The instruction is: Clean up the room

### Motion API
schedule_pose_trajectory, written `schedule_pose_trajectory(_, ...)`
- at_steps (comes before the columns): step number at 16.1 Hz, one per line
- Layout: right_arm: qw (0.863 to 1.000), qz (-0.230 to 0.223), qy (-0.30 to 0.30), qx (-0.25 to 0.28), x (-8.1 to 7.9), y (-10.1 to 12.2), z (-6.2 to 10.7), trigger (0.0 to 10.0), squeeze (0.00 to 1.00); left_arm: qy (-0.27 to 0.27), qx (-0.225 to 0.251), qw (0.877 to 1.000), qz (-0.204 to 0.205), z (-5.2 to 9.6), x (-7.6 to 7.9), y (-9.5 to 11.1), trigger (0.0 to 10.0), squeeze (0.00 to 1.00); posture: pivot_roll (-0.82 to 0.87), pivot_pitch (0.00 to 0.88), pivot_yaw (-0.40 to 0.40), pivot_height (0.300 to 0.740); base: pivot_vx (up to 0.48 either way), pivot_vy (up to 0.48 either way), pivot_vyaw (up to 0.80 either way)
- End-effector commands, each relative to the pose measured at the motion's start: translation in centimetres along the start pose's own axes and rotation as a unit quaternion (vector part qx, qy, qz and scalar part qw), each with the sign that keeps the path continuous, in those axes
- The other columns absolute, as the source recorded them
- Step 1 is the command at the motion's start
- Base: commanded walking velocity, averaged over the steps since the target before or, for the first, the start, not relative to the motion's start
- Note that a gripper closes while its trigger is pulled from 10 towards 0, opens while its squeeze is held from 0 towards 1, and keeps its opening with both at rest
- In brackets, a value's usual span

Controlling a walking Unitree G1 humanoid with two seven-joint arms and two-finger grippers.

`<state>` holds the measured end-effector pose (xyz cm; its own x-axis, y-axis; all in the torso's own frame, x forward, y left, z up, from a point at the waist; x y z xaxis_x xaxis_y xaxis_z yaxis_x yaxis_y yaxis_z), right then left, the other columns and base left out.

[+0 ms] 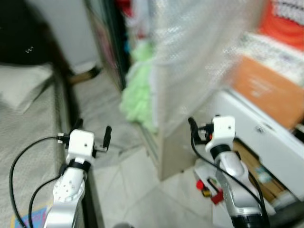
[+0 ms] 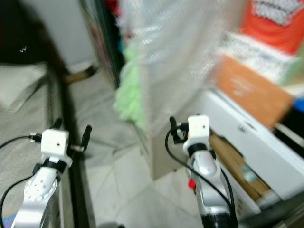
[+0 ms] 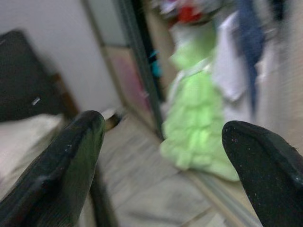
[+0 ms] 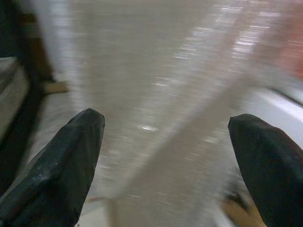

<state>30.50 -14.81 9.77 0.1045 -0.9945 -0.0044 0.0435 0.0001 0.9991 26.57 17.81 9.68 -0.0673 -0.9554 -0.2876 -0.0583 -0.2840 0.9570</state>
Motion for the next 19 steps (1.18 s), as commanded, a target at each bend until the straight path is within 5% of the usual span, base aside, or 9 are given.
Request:
schedule_pose_trajectory(1,1.0,-0.005,0.007,0.01,-0.6,0.7,0.2,10.0,0.0,0.004,-0.006,1.0,-0.005,0.2,-0.3,-0.2,10.0,0.0,-0.13,0.0,0.019,0.74,0.0,0.0,0.8)
schedule_pose_trajectory(6,1.0,-0.003,-0.001,-0.007,0.9,0.1,2.9,10.0,0.0,0.009,-0.004,1.0,-0.015,1.2,-0.3,0.2,10.0,0.0,-0.14,0.0,0.025,0.74,0.0,0.0,0.8)
schedule_pose_trajectory(19,1.0,-0.004,0.026,0.004,-0.4,0.8,1.1,10.0,0.0,0.019,-0.015,1.0,-0.017,0.6,-0.4,0.4,10.0,0.0,-0.12,0.0,0.019,0.74,0.0,0.0,0.8)
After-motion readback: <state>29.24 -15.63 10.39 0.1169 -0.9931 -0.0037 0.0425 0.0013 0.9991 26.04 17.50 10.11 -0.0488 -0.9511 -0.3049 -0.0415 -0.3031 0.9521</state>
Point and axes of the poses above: a point about 5 cm out from each wrist's last joint towards the gripper, its own z axis pointing back from the gripper into the wrist, its own y axis along the axis of the wrist's last joint, x = y × z, the point moved 3 cm from there along -z, pointing out of the wrist towards the gripper, and after that the axes turned 3 degrees about -z, right-handed, at the moved point
